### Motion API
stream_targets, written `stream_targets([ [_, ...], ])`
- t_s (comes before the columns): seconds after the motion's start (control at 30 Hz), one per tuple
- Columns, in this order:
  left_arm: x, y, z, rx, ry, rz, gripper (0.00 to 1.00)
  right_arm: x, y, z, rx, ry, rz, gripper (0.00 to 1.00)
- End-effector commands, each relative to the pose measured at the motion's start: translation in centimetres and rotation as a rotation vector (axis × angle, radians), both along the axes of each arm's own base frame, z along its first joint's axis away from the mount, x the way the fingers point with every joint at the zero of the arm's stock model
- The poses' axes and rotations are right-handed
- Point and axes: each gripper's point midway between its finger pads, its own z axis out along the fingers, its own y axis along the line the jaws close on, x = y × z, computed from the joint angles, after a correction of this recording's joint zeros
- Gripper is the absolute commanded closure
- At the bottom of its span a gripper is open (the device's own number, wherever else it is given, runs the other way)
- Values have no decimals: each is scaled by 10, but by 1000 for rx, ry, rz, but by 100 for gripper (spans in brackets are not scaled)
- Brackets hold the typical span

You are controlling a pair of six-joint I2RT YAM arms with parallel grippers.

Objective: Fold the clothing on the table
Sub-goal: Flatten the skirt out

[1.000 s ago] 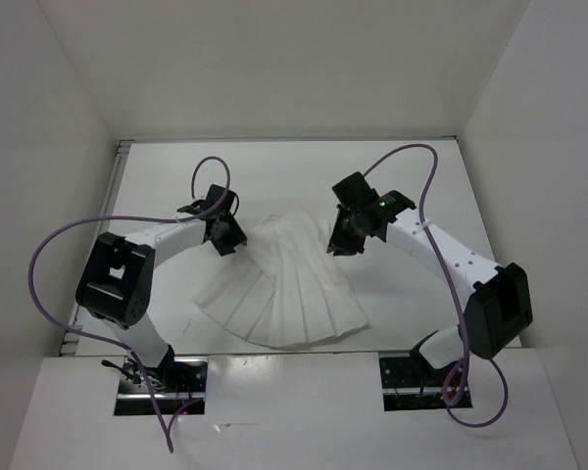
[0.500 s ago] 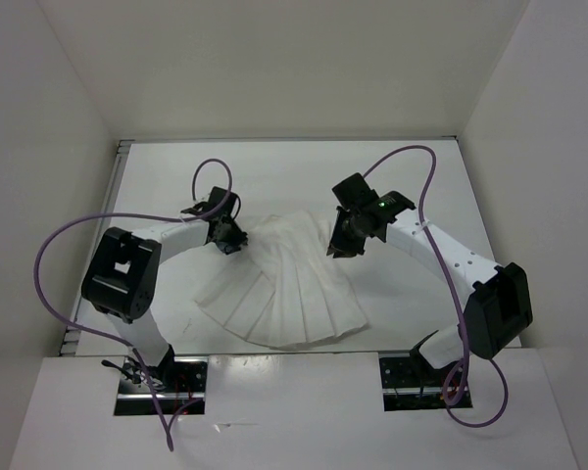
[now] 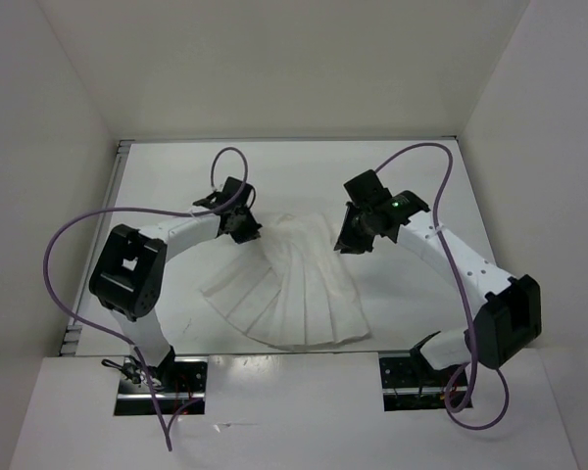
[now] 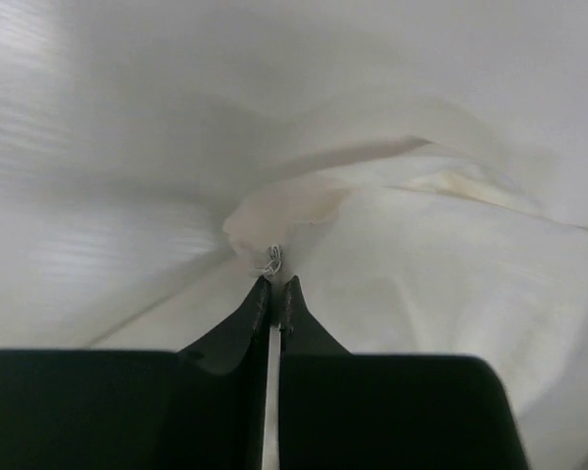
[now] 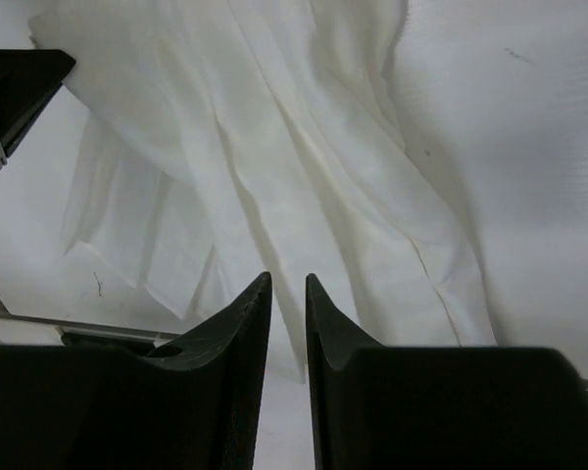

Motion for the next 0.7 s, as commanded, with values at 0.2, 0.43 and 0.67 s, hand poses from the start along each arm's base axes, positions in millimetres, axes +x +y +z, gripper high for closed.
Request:
stream_targets([
  [0.2, -44, -176, 232, -413, -467, -934, 100, 22, -88, 65, 1, -232, -283, 74],
  [0.43, -124, -156, 381, -631, -798, -1185, 100, 21, -143, 124, 12, -450, -463, 74],
  [0.67, -116, -118, 400, -540, -867, -1151, 100, 20, -145, 121, 33, -453, -499, 74],
])
